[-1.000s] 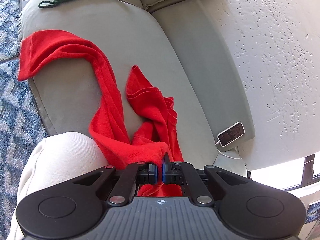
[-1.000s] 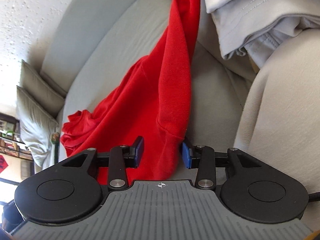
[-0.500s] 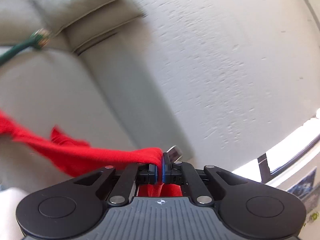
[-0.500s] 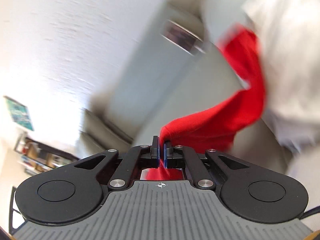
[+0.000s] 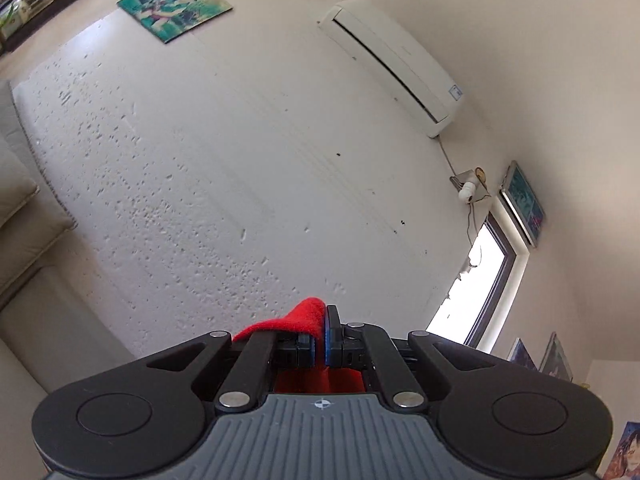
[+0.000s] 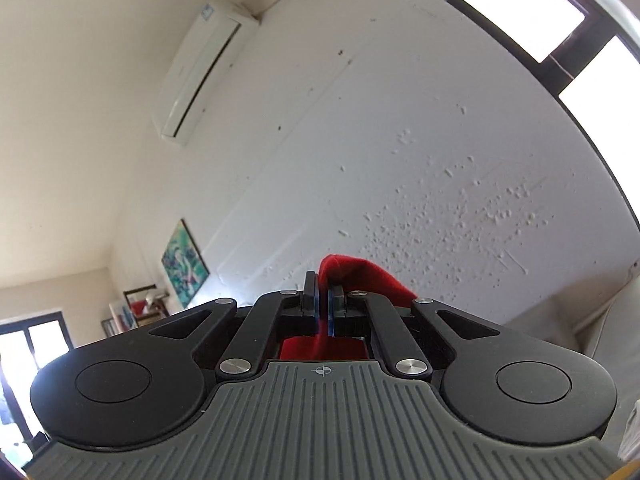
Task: Fold clothes
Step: 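Lift the shirt with both grippers, raising it off the sofa, then lower the held shirt onto the sofa with both grippers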
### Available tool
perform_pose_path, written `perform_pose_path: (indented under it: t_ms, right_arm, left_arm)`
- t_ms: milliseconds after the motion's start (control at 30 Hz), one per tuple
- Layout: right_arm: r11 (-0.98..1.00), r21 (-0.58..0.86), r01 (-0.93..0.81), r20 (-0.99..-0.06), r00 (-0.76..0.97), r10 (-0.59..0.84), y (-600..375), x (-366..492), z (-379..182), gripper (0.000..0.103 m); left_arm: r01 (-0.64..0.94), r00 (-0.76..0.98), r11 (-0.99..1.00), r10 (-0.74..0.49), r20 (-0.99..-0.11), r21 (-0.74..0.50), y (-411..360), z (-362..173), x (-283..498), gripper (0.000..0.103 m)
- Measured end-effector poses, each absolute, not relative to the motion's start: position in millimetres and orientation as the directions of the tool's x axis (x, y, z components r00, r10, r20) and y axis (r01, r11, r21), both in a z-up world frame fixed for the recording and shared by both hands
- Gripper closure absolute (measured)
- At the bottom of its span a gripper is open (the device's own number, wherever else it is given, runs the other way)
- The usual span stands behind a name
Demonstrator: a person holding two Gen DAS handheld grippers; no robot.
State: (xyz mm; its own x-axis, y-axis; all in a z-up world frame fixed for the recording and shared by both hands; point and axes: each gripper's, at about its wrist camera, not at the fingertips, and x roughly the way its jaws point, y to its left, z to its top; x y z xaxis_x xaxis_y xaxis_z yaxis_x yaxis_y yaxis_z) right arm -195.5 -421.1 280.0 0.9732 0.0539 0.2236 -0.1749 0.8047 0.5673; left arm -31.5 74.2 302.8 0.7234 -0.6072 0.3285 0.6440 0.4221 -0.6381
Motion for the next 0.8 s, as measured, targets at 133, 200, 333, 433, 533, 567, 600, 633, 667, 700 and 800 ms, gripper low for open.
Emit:
perform_pose_path:
  t_ms: [133, 200, 333, 433, 533, 567, 600, 633, 667, 700, 800]
  right_arm:
    - [0.702, 0.691, -0.172, 0.116, 0.985, 0.128, -443.3, -161.5, 271.7, 0.099]
    - [0.678, 0.727, -0.111, 0.040, 0.992, 0.120, -451.4, -130.2, 261.7, 0.099]
    - [0.722, 0.689, 0.062, -0.138, 0.989, 0.047, -465.7, -42.9, 242.9, 0.099]
    - [0.763, 0.632, 0.133, -0.185, 0.983, -0.018, -475.2, 7.9, 243.7, 0.100]
    - [0.804, 0.588, 0.085, -0.102, 0.994, -0.030, -476.1, 11.2, 272.6, 0.100]
    - [0.821, 0.566, 0.073, -0.077, 0.996, -0.036, -474.9, 7.9, 282.5, 0.100]
    - [0.836, 0.545, 0.066, -0.060, 0.997, -0.039, -473.1, 0.8, 289.0, 0.100]
    - [0.846, 0.530, 0.059, -0.049, 0.998, -0.039, -471.7, -7.2, 292.8, 0.100]
    - [0.851, 0.522, 0.063, -0.054, 0.998, -0.041, -470.3, -15.2, 291.6, 0.100]
    - [0.848, 0.524, 0.079, -0.080, 0.996, -0.043, -467.4, -24.6, 283.7, 0.100]
    - [0.824, 0.545, 0.152, -0.227, 0.973, -0.029, -463.8, -37.8, 225.7, 0.100]
  left_arm:
    - [0.536, 0.759, 0.449, -0.627, 0.175, -0.715, 71.5, 276.6, 15.0, 0.101]
    - [0.456, 0.757, 0.463, -0.650, 0.059, -0.760, 62.9, 260.3, 62.0, 0.101]
    - [0.320, 0.737, 0.507, -0.664, -0.127, -0.800, 41.0, 236.3, 163.6, 0.101]
    - [0.349, 0.734, 0.519, -0.669, -0.116, -0.780, 33.0, 247.1, 197.9, 0.101]
    - [0.452, 0.716, 0.504, -0.697, -0.039, -0.736, 34.8, 277.7, 189.5, 0.101]
    - [0.473, 0.709, 0.508, -0.705, -0.032, -0.720, 36.1, 283.7, 183.5, 0.101]
    - [0.485, 0.704, 0.519, -0.709, -0.038, -0.704, 36.7, 285.5, 176.3, 0.100]
    - [0.490, 0.697, 0.532, -0.714, -0.056, -0.690, 36.6, 282.4, 168.7, 0.100]
    - [0.487, 0.691, 0.549, -0.718, -0.085, -0.680, 35.4, 273.0, 162.4, 0.100]
    - [0.475, 0.686, 0.568, -0.717, -0.121, -0.672, 34.3, 258.0, 157.3, 0.100]
    - [0.417, 0.665, 0.643, -0.698, -0.266, -0.643, 25.8, 192.5, 149.8, 0.100]
